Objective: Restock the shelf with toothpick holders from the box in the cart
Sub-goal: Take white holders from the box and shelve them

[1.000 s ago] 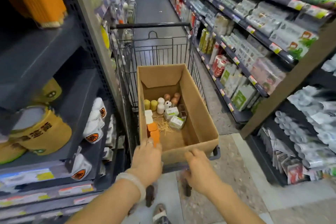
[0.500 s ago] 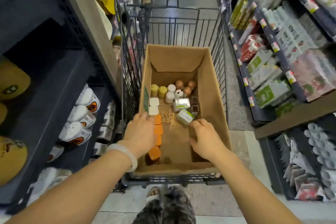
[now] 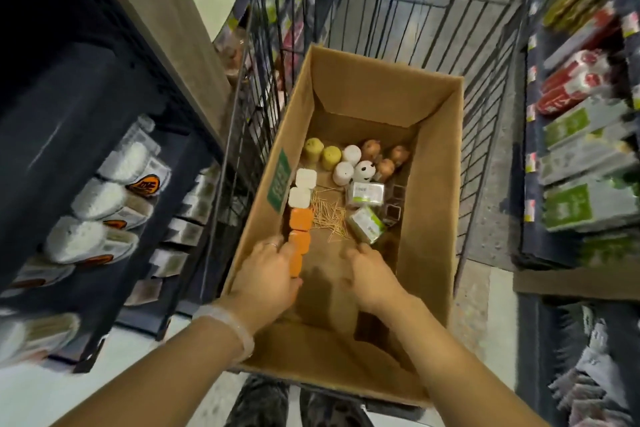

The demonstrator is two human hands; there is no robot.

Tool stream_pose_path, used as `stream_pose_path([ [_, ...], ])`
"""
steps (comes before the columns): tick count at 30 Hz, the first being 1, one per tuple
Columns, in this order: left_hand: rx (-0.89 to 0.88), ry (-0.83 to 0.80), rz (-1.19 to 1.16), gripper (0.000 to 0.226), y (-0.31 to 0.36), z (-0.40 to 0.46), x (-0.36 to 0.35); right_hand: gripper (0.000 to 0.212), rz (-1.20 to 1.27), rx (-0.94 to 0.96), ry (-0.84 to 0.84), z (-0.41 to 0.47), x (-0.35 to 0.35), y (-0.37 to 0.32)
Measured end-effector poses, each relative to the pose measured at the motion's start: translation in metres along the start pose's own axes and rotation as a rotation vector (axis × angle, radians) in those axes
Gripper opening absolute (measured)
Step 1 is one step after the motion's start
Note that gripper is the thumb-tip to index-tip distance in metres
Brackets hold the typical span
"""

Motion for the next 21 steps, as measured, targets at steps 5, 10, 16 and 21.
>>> stream_pose_path([
  [5, 0.068, -0.063, -0.073, 0.055, 0.0, 0.016, -0.021, 0.05, -0.02, 0.012, -0.076, 0.03, -0.01, 0.008],
  [10, 0.164, -0.095, -0.184, 0.053, -0.009, 0.037, -0.045, 0.049, -0.016, 0.044, -0.088, 0.066, -0.011, 0.01],
  [16, 0.339, -0.047, -0.303, 0.072, -0.013, 0.089, -0.069, 0.054, 0.018, 0.091, -0.018, 0.134, 0.01, 0.011],
  [21, 0.473, 0.075, -0.455, 0.082, -0.018, 0.135, -0.08, 0.061, 0.025, 0.159, 0.089, 0.199, 0.033, 0.009],
])
Point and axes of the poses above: each hand's wrist, its own z-axis towards the middle knuckle, its own x-axis out of the back of the hand, y = z × x, the point moved 6 cm from there along z, towards the middle knuckle, and after that the axes turned 4 degrees about -z, right-handed, at the moved point
